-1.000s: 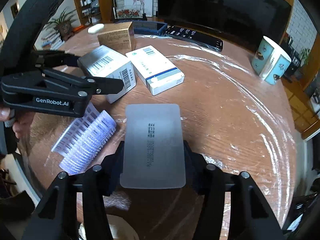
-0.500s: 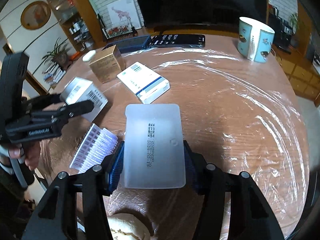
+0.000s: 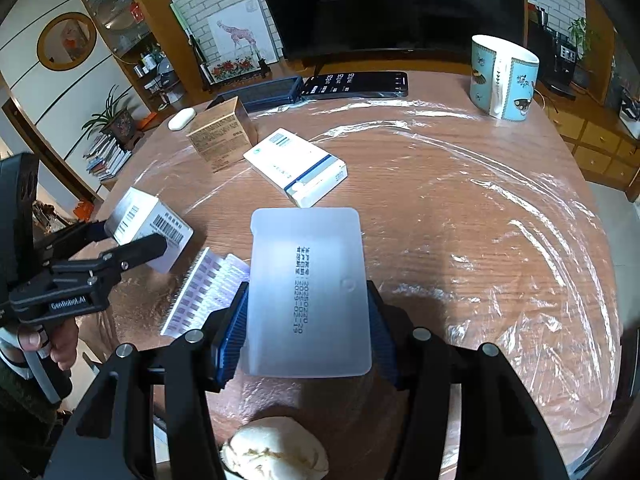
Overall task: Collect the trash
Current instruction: 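Carry the Naproxen box and translucent card in both tools over the trash bin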
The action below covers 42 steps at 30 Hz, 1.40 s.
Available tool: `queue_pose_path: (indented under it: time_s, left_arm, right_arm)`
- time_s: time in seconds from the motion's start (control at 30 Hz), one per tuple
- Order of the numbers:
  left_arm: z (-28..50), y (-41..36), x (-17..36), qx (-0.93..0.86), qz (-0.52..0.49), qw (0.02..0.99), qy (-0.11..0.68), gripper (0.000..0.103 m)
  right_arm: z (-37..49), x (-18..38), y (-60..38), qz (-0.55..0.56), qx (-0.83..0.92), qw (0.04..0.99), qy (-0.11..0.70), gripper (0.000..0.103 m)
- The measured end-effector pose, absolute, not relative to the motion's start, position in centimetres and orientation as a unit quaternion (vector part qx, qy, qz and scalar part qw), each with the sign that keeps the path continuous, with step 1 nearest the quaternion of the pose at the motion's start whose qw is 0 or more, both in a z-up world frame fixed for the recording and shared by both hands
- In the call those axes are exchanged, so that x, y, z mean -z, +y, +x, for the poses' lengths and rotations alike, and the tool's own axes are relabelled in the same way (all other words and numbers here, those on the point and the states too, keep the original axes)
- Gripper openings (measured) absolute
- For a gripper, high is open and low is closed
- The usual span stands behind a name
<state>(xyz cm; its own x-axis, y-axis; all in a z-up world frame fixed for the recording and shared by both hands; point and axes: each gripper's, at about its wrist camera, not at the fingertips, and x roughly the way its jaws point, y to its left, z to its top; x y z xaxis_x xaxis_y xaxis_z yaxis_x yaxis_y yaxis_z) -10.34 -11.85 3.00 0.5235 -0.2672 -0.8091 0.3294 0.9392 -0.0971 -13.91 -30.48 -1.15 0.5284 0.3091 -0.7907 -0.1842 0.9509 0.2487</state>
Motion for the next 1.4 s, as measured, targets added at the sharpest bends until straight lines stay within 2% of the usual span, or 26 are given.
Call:
queue_pose_path:
  time_s: [0.9,1.4]
  left_arm:
    - [-15.7,-8.7,-3.0,0.203,0.043,0.866,0.455,0.081]
    - [-20.2,-9.7,-2.9,0.167,0.027,0.872,0.46,0.081]
  right_arm:
    - [-20.2,-0.1,-26.8,0.082,-0.12,0.885,0.443,0.054]
    - [-24.6,0.5,-27.5,0.064,-0.168,0.872,0.455,0.054]
